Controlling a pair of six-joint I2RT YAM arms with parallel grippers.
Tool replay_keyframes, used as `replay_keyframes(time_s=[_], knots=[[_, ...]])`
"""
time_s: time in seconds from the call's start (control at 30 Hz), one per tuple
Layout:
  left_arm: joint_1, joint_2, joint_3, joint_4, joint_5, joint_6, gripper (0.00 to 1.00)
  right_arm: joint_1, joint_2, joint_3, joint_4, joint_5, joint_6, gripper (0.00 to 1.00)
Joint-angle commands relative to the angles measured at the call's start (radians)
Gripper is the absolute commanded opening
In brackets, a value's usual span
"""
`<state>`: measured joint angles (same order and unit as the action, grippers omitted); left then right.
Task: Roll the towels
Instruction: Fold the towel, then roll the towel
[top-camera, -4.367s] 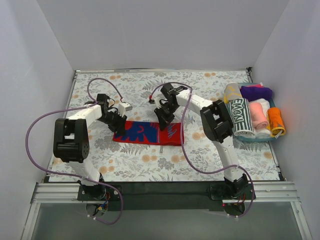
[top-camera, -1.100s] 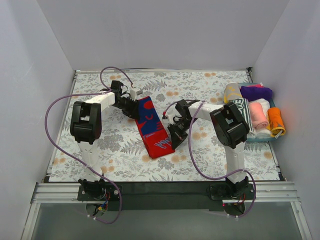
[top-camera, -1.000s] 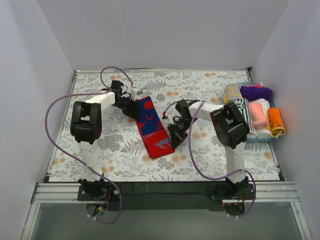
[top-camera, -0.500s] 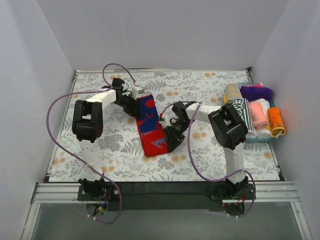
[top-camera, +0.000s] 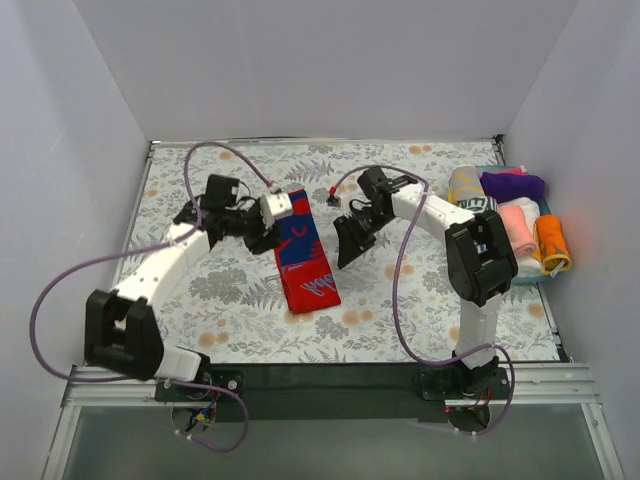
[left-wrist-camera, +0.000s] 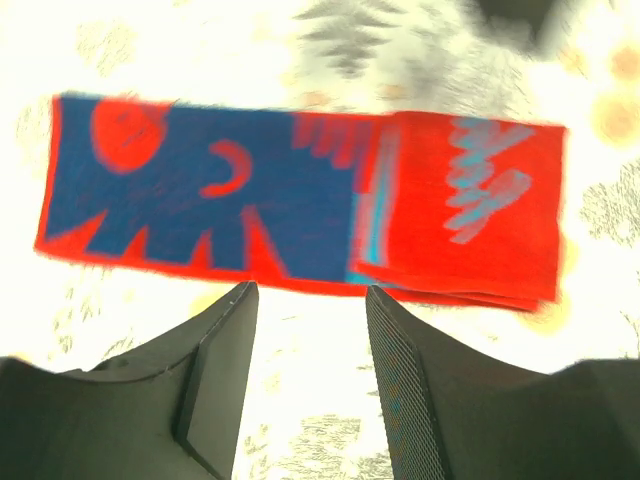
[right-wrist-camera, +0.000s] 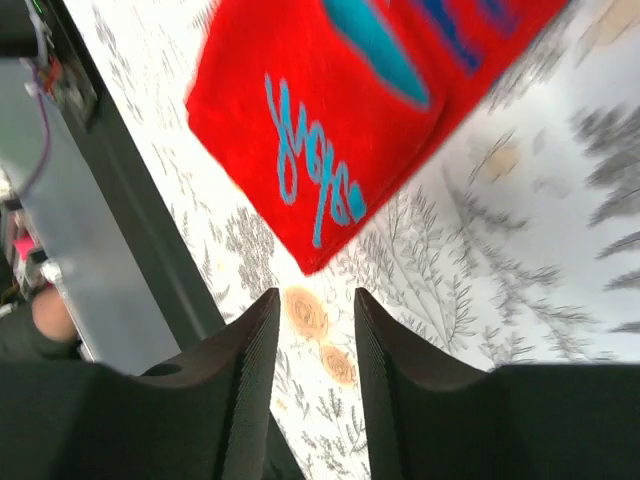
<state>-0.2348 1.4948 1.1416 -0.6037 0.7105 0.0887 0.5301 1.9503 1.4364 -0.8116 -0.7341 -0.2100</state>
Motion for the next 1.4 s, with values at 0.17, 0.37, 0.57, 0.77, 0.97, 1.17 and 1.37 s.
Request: replay_keyframes(time_s=[0.17, 0.37, 0.57, 0.77, 0.97, 1.17, 1.37], knots=[[-0.438, -0.243, -0.359, 0.173, -0.429, 0.138, 0.45, 0.045, 0.120, 0.234, 0.031, -0.174, 0.038, 0.34], [-0.581, -0.234, -0.476, 0.280, -0.532, 0.143, 0.45, 0.070, 0.226, 0.187, 0.141, -0.231, 0.090, 0.31], [-0.679, -0.202, -0.520, 0.341, -0.583, 0.141, 0.47, 0.071, 0.303, 0.154, 0.213, -0.185, 0.141, 0.32], [-0.742, -0.169, -0.560, 0.401, -0.635, 0.167, 0.47, 0.071, 0.322, 0.117, 0.244, -0.157, 0.178, 0.34], [-0.764, -0.168, -0.508, 0.365, -0.620, 0.143, 0.49, 0.071, 0.334, 0.116, 0.250, -0.149, 0.190, 0.35], [-0.768, -0.166, -0.473, 0.305, -0.530, 0.079, 0.50, 0.071, 0.335, 0.111, 0.250, -0.146, 0.190, 0.36], [-0.768, -0.141, -0.453, 0.286, -0.588, 0.037, 0.74, 0.070, 0.345, 0.116, 0.249, -0.152, 0.192, 0.36]])
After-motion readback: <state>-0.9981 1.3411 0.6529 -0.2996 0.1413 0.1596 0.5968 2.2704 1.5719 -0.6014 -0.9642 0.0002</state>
